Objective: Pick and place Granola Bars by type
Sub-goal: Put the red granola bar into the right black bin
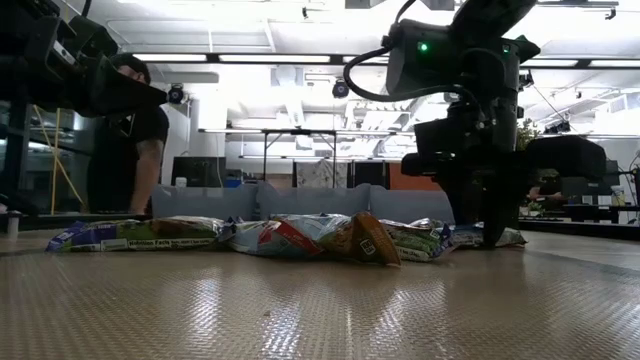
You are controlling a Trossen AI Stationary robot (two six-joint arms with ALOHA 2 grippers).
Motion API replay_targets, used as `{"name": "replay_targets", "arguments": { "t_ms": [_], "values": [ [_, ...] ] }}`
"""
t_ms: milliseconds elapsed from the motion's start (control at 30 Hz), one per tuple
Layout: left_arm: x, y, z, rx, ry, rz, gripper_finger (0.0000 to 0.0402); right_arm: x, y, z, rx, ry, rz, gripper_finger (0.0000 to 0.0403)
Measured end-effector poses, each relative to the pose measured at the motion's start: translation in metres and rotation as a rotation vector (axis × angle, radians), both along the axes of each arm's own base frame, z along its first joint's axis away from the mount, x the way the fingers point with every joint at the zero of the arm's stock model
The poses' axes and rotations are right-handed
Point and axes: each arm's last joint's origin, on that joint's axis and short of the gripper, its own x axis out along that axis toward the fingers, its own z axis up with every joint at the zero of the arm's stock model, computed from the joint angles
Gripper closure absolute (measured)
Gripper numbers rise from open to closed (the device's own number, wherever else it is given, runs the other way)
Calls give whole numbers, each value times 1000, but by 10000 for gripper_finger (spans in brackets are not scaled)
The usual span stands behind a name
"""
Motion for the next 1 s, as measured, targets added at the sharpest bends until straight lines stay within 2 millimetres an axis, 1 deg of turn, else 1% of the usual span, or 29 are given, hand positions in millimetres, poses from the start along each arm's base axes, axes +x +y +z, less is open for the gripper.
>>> {"name": "replay_targets", "arguments": {
  "t_ms": [167,300,533,633,800,1000],
  "values": [
    [0,0,0,0,0,0,401,1,0,1,16,-5,-65,323],
    [0,0,0,0,0,0,401,6,1,6,33,-14,-94,327],
    [0,0,0,0,0,0,401,25,8,21,215,-98,-149,328],
    [0,0,0,0,0,0,401,32,10,30,285,-123,-185,329],
    [0,0,0,0,0,0,401,45,16,48,469,-158,-210,329],
    [0,0,0,0,0,0,401,67,22,81,670,-267,-230,329]
  ]
}}
